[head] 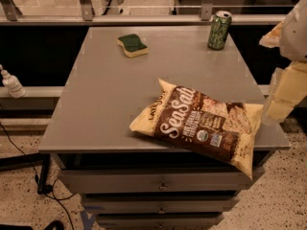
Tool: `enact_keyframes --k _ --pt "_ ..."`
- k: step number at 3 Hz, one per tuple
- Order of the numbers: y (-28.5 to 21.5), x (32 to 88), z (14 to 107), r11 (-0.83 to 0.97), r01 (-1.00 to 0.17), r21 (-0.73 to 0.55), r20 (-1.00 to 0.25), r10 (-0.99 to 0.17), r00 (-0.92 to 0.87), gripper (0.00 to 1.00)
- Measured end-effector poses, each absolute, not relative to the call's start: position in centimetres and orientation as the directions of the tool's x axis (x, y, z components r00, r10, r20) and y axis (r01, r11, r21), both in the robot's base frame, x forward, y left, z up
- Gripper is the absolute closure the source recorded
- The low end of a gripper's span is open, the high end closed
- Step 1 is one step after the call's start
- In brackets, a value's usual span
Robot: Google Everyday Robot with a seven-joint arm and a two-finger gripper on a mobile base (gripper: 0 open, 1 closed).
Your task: Move green can near brown chip bag
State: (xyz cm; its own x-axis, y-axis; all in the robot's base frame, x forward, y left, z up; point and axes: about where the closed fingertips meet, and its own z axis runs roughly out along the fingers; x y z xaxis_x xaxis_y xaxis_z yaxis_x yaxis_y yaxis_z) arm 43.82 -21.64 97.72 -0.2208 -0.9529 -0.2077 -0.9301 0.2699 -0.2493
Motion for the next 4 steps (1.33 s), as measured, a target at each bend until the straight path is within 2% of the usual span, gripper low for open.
enact_keyframes --k 2,4 --pt "-22.0 45.2 96.7 0.297 -0.918 -0.264 -0.244 -0.941 -0.234 0.0" --pt "-23.0 54.4 93.0 0.441 -0.829 -0.344 -0.427 -0.86 -0.281 0.0"
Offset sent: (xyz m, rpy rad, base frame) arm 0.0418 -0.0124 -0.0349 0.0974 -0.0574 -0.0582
